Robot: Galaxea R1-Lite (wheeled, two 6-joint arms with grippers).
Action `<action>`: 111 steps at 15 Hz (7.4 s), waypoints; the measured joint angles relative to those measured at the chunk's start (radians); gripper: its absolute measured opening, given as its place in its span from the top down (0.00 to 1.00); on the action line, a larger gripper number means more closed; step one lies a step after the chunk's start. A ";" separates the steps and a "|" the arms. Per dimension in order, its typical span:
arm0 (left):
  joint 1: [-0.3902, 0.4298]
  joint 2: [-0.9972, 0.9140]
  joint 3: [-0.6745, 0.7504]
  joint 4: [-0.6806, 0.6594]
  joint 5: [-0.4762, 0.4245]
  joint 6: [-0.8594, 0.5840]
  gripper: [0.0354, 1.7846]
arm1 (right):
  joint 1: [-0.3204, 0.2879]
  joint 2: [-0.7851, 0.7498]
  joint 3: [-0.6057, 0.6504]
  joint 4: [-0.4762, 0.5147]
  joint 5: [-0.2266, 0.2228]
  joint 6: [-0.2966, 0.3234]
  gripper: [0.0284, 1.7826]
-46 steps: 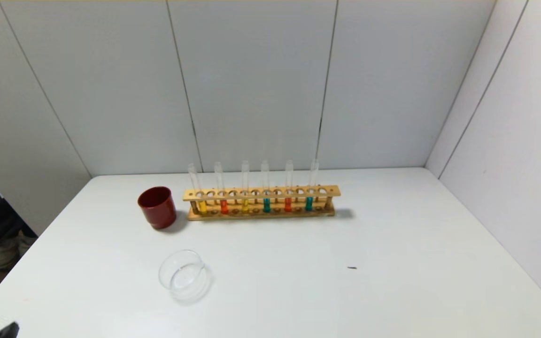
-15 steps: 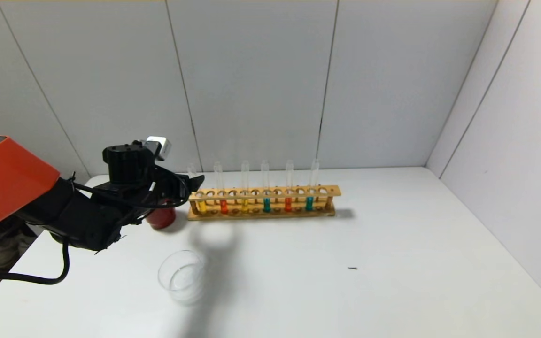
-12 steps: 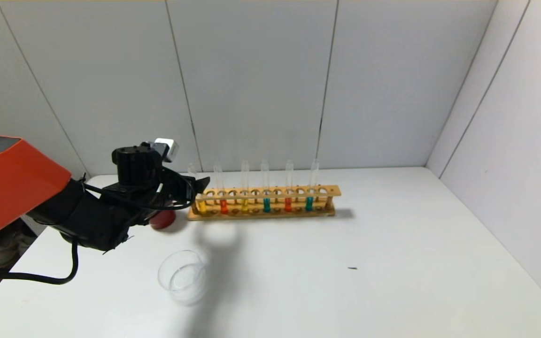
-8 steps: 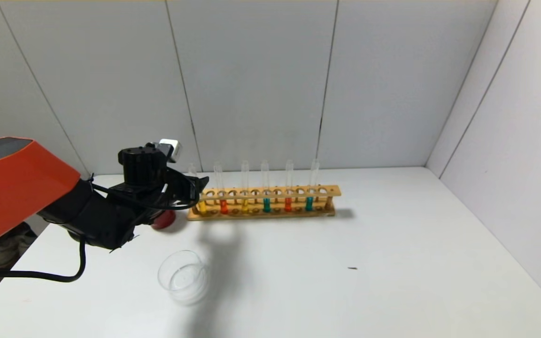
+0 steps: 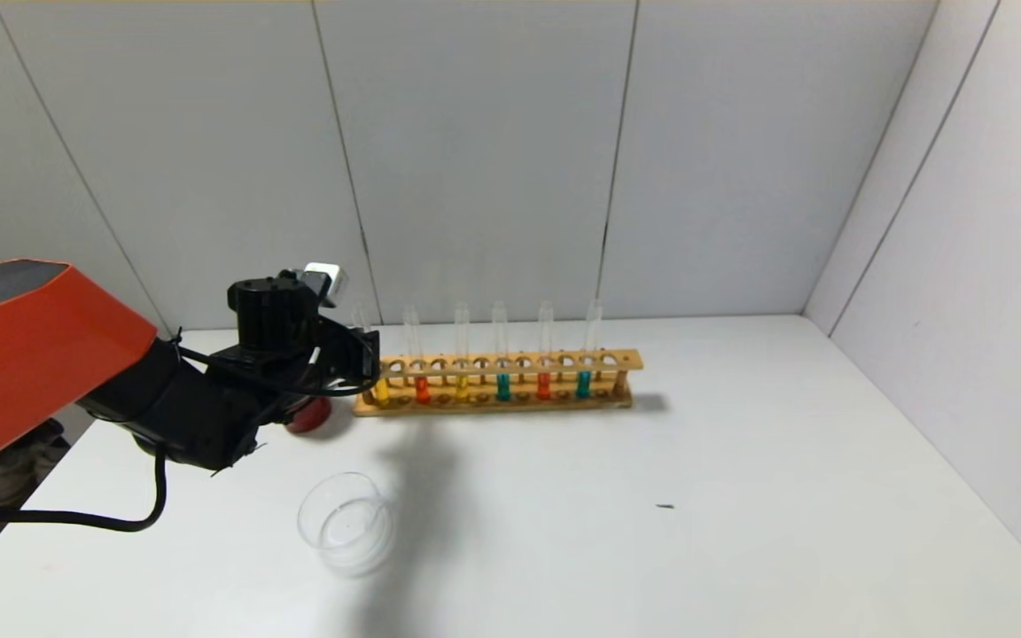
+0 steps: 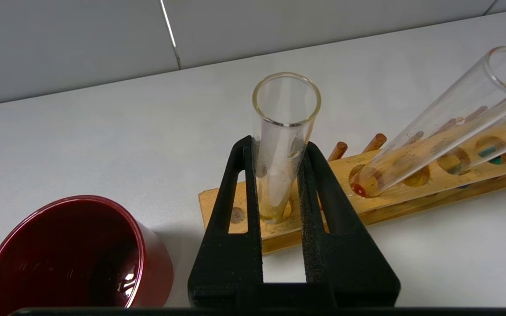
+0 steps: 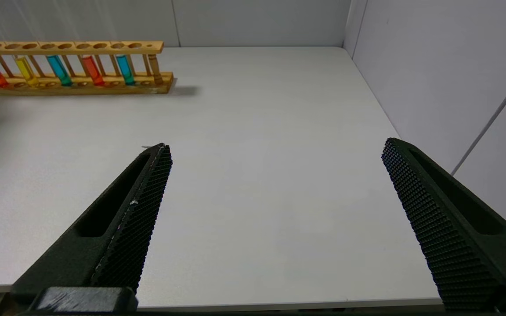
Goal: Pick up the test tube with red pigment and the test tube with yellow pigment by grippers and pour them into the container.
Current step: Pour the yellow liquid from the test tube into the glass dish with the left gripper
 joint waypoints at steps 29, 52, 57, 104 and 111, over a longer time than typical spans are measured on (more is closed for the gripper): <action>0.002 -0.640 0.371 0.280 -0.021 0.181 0.85 | 0.000 0.000 0.000 0.000 0.000 0.000 0.02; 0.229 -0.465 0.344 0.288 -0.476 1.597 0.85 | 0.000 0.000 0.000 0.000 0.000 0.000 0.02; 0.243 -0.469 0.384 0.289 -0.506 1.772 0.85 | 0.000 0.000 0.000 0.000 0.000 0.000 0.02; 0.236 -0.297 0.279 0.352 -0.657 2.419 0.85 | 0.000 0.000 0.000 0.000 0.000 0.000 0.02; 0.235 -0.323 0.262 0.350 -0.629 2.486 0.85 | 0.000 0.000 0.000 0.000 0.000 0.000 0.02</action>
